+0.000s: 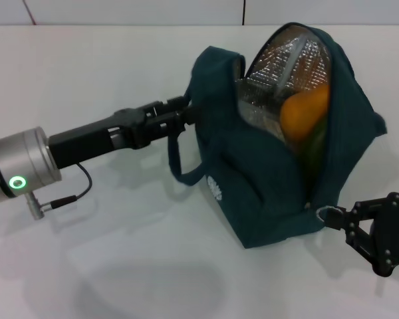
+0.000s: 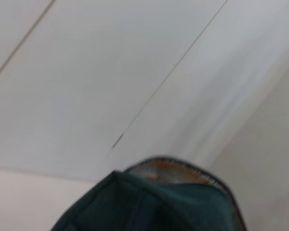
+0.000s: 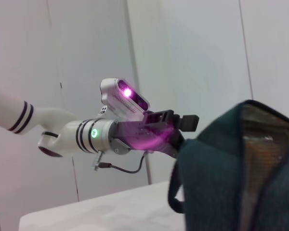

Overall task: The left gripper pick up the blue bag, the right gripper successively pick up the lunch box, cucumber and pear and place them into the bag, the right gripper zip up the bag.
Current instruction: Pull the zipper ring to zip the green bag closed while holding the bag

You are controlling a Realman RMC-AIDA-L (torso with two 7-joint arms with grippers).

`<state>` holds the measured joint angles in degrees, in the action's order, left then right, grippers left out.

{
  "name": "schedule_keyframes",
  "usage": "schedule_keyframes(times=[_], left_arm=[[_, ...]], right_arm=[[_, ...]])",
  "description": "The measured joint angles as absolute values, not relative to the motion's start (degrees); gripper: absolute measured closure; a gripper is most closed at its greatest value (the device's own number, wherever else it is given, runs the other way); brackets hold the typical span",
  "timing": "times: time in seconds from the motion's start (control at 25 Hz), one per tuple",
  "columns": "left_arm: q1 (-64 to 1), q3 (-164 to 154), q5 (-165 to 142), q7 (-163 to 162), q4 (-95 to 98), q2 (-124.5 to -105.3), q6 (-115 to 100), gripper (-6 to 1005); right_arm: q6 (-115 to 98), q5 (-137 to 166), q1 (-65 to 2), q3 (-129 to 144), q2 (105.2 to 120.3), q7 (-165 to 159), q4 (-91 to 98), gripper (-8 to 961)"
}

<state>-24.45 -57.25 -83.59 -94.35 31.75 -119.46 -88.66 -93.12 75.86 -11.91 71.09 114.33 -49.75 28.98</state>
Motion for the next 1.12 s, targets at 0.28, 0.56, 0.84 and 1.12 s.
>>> schedule_keyframes(times=[0.28, 0.56, 0.84, 1.12], left_arm=[[-22.9, -57.1, -81.1, -90.5, 31.8, -119.35, -89.3, 155], [-20.6, -56.6, -76.7, -87.6, 32.1, -118.76, -89.3, 105], [-19.4, -54.2, -75.6, -85.5, 31.8, -118.47, -89.3, 105], [-19.0, -54.1, -75.6, -85.2, 31.9, -118.54, -89.8, 105]], right_arm=[[-94.1, 75.0, -13.2, 70.8, 115.14, -48.3, 29.4, 945], [-94.3, 69.6, -14.1, 70.7, 115.19, -49.1, 33.6, 944], [-91.7, 69.1, -18.1, 70.7, 115.03, -53.9, 35.8, 945], [-89.2, 71.3, -21.5, 70.4, 114.61, -59.0, 37.9, 944]])
